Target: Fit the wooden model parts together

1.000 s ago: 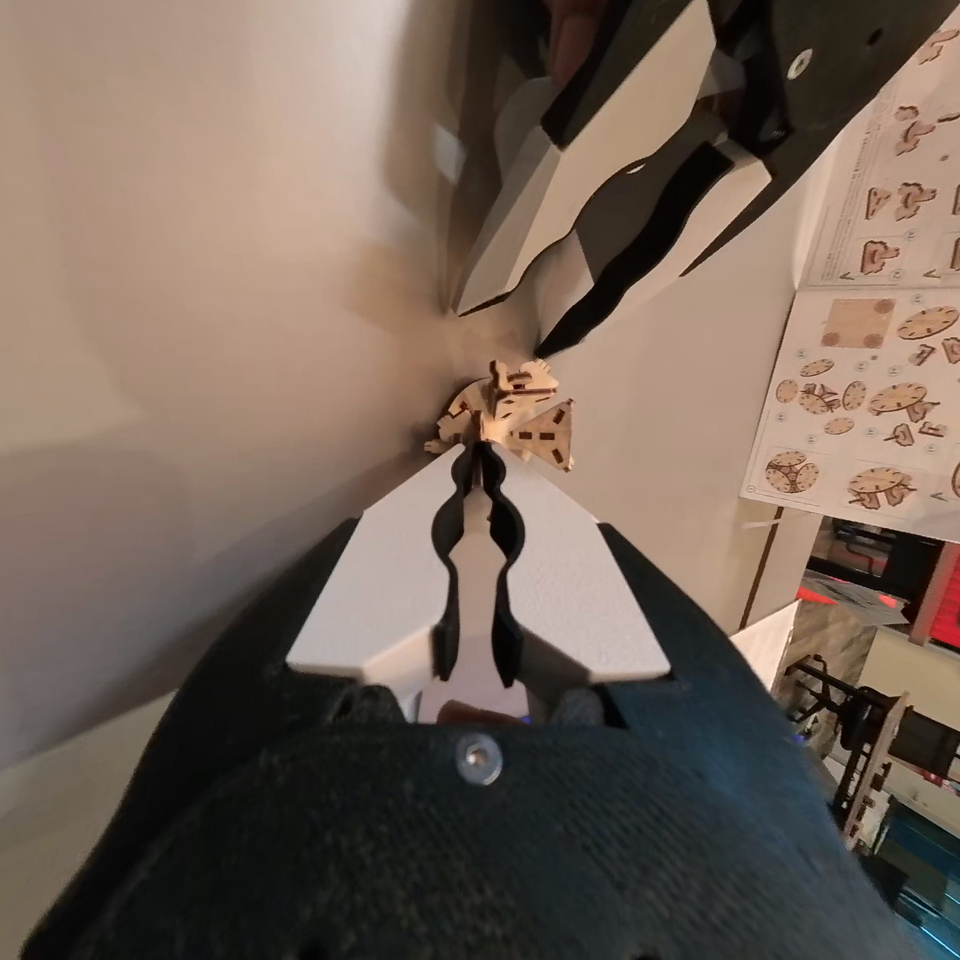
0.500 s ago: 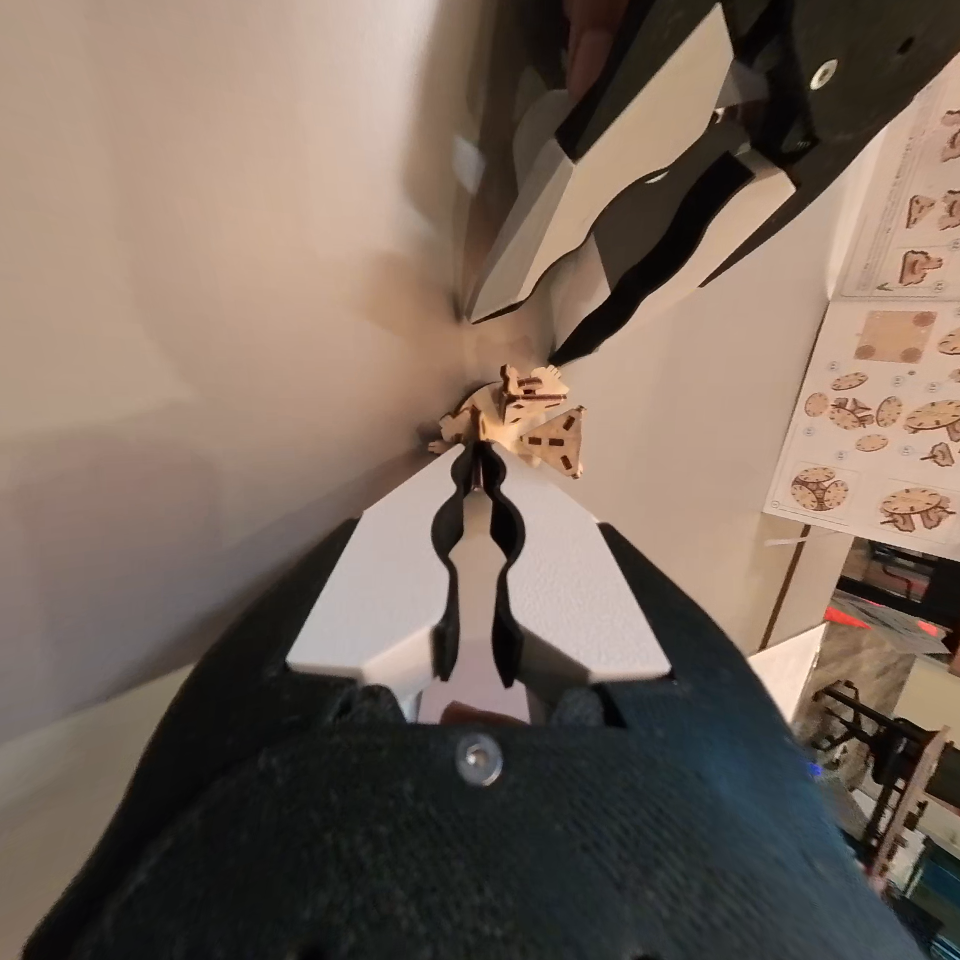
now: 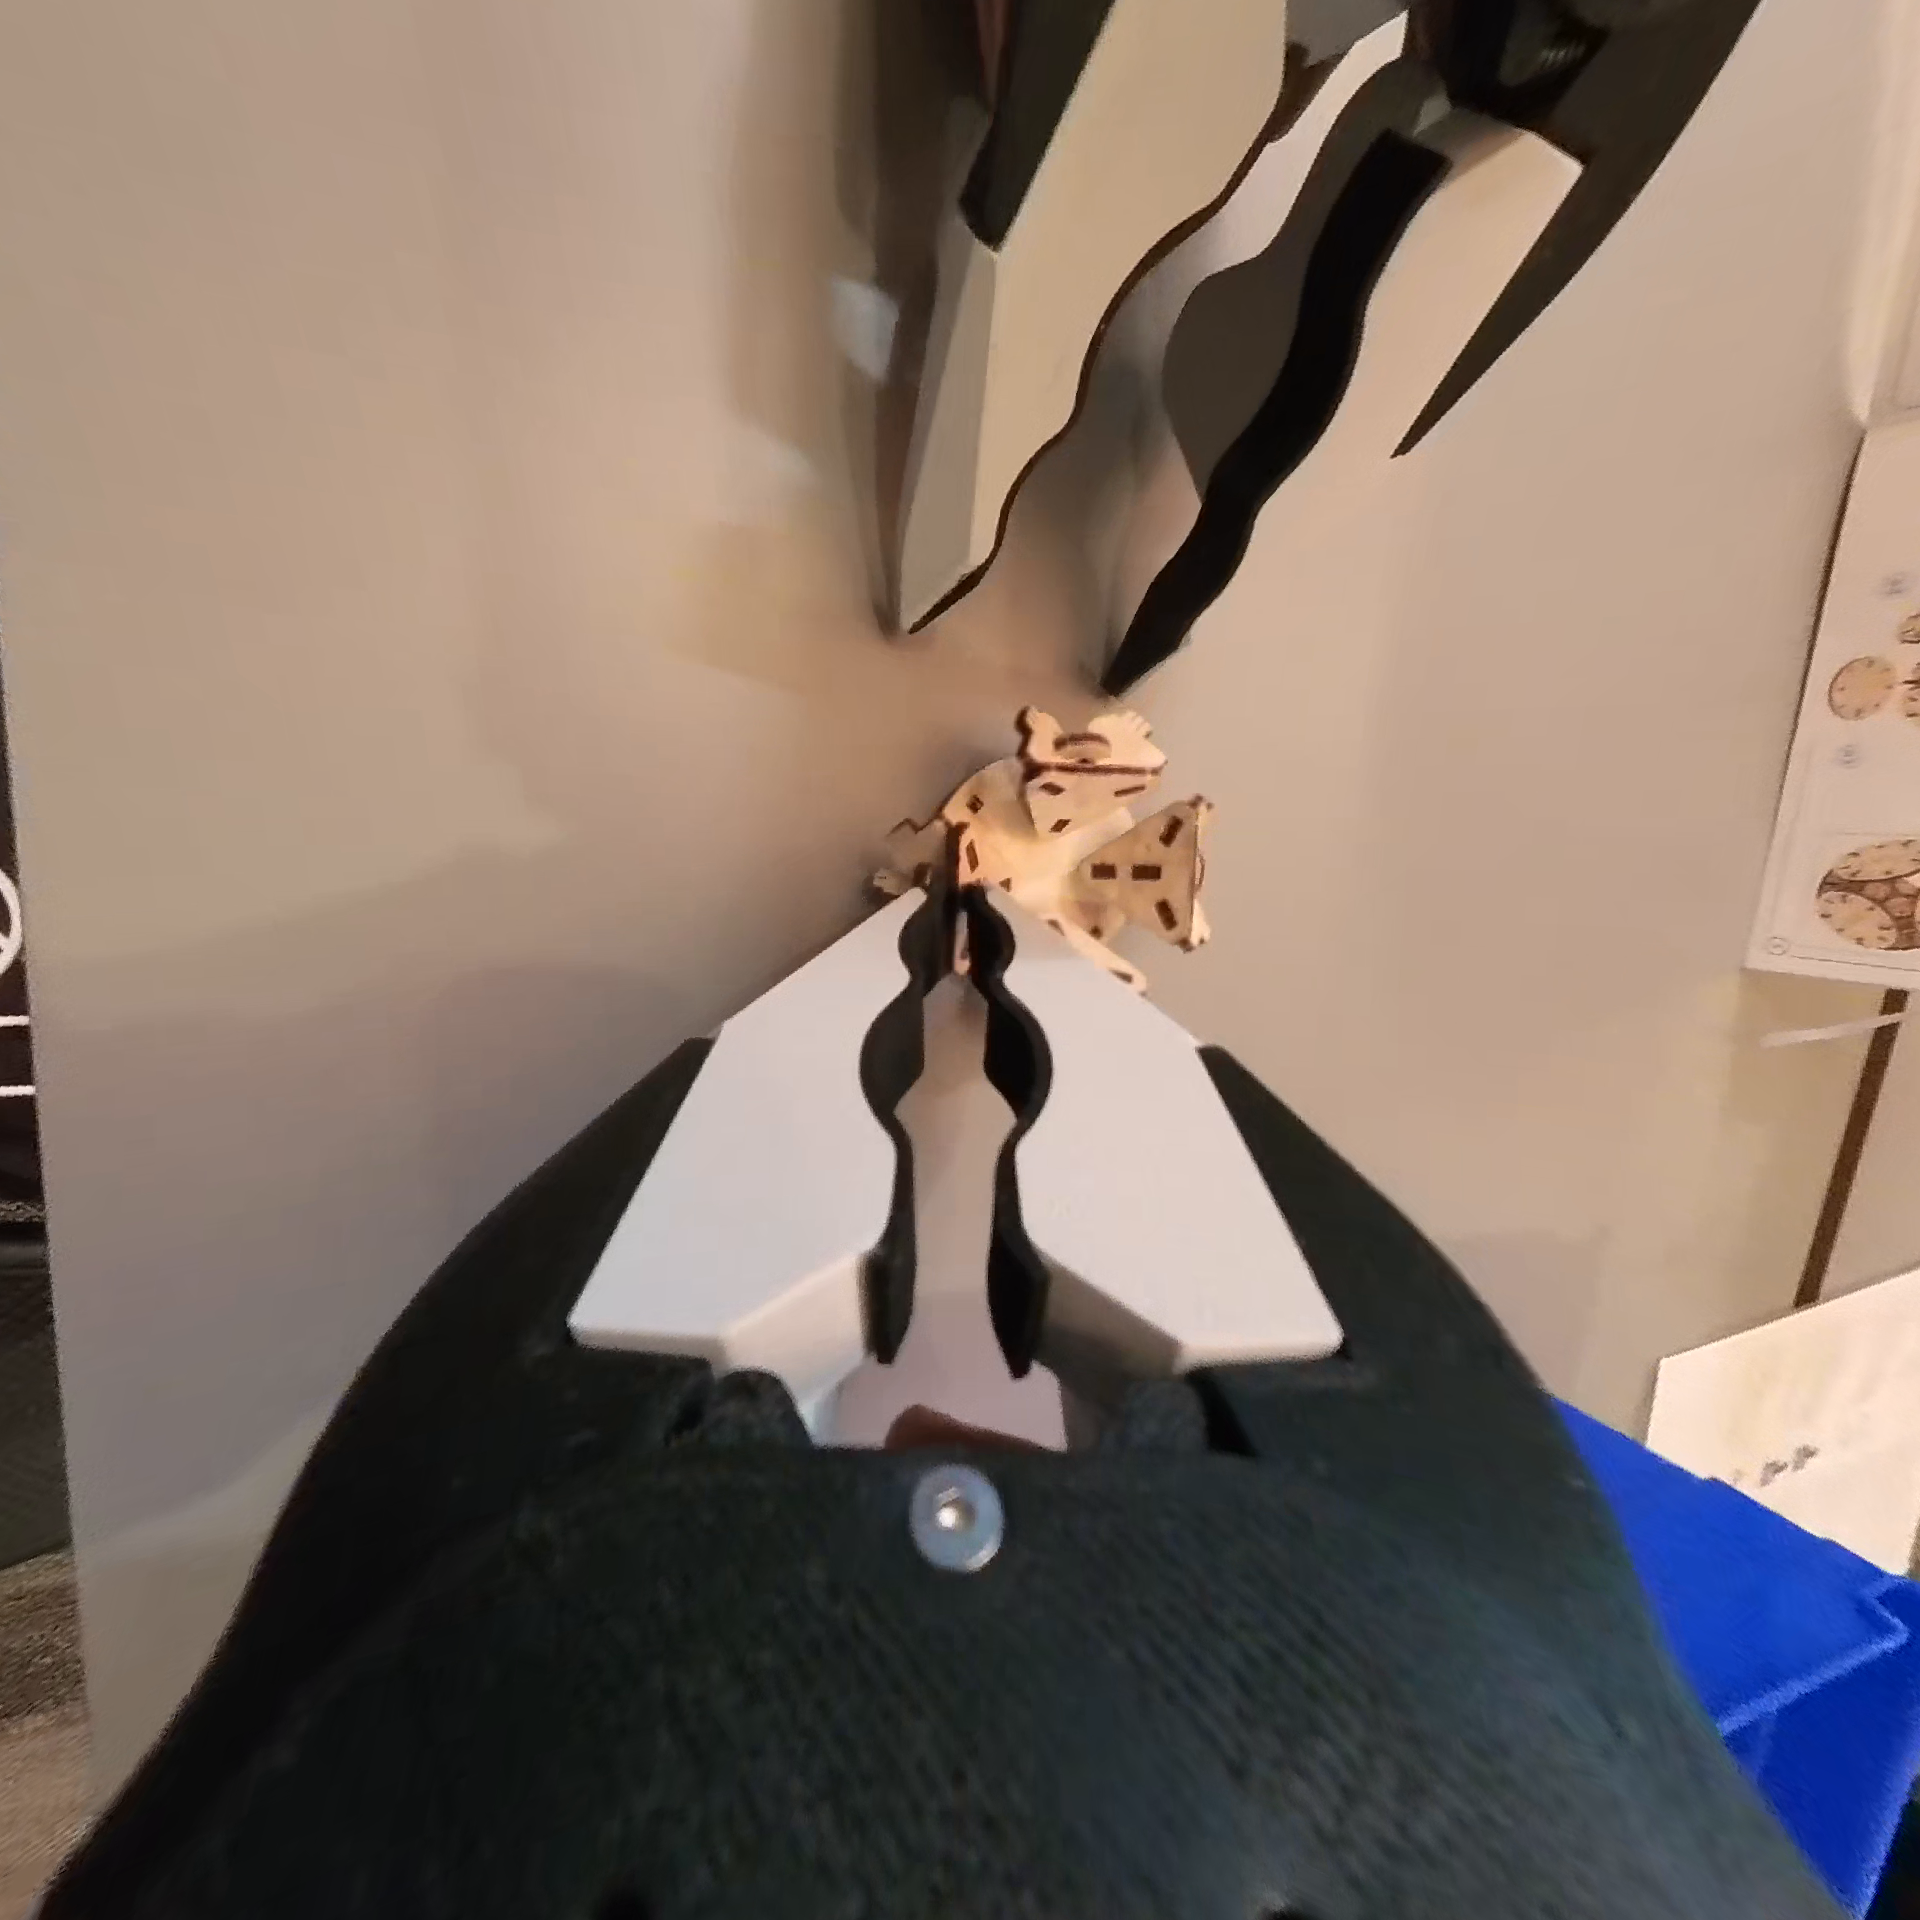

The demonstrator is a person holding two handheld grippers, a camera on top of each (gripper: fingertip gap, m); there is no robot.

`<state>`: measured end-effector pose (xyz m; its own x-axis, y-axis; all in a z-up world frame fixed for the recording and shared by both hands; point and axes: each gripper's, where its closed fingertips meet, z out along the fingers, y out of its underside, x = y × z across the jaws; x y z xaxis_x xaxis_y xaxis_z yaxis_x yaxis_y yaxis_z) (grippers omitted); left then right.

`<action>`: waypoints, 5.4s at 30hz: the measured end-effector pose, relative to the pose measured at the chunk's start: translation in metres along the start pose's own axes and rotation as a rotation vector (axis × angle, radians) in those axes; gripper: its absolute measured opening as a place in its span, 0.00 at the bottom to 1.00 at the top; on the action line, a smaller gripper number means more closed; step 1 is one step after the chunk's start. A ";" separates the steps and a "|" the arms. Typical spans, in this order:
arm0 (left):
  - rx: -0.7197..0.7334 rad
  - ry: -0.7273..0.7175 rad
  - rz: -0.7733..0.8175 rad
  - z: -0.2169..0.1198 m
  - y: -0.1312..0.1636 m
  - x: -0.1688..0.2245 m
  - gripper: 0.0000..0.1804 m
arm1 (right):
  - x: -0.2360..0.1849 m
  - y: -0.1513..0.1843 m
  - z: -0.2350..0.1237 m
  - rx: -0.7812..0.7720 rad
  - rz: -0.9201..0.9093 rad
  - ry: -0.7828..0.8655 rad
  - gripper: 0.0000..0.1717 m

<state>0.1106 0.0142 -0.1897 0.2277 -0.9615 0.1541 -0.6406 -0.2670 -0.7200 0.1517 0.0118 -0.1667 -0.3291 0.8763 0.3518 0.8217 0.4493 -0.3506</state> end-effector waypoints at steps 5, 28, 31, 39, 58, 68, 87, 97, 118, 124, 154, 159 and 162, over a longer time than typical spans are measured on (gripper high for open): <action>0.000 0.002 -0.002 0.000 0.000 0.000 0.25 | 0.002 0.000 0.003 -0.022 -0.049 0.015 0.02; 0.001 0.002 -0.002 0.000 0.000 0.000 0.25 | 0.006 0.001 0.006 -0.162 0.018 -0.227 0.03; 0.000 0.001 -0.001 0.000 0.000 0.000 0.25 | 0.009 -0.001 0.007 -0.181 0.033 -0.310 0.03; -0.001 -0.003 0.003 0.000 0.000 0.000 0.26 | 0.011 -0.003 0.008 -0.216 0.067 -0.468 0.03; 0.002 0.008 -0.007 0.001 0.000 0.001 0.26 | 0.005 -0.007 0.009 -0.151 0.061 -0.445 0.03; 0.002 0.009 -0.008 0.001 0.000 0.001 0.26 | 0.004 -0.009 -0.004 -0.087 0.111 -0.398 0.02; 0.615 0.864 -0.304 -0.108 -0.072 0.053 0.21 | -0.004 -0.116 -0.089 0.633 0.121 0.170 0.01; 0.467 1.185 -0.251 -0.106 -0.065 0.122 0.21 | -0.023 -0.132 -0.100 0.773 0.117 0.236 0.01; 0.604 1.047 -0.288 -0.103 -0.077 0.098 0.14 | 0.005 -0.109 -0.084 0.698 0.312 0.365 0.27; 0.692 0.852 -0.284 -0.098 -0.083 0.074 0.14 | 0.021 -0.090 -0.078 0.752 0.619 0.383 0.35; 0.617 0.425 -0.105 -0.062 -0.076 0.060 0.14 | 0.023 -0.073 -0.065 1.015 1.019 0.185 0.16; 0.615 0.433 -0.112 -0.061 -0.076 0.060 0.15 | 0.023 -0.073 -0.067 1.006 0.991 0.202 0.16; 0.611 0.435 -0.120 -0.060 -0.076 0.059 0.17 | 0.024 -0.071 -0.071 1.012 0.994 0.212 0.16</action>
<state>0.1285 -0.0266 -0.0852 -0.1211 -0.9009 0.4167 -0.0811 -0.4094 -0.9087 0.1185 -0.0111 -0.0717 0.3235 0.8930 -0.3128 -0.0433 -0.3163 -0.9477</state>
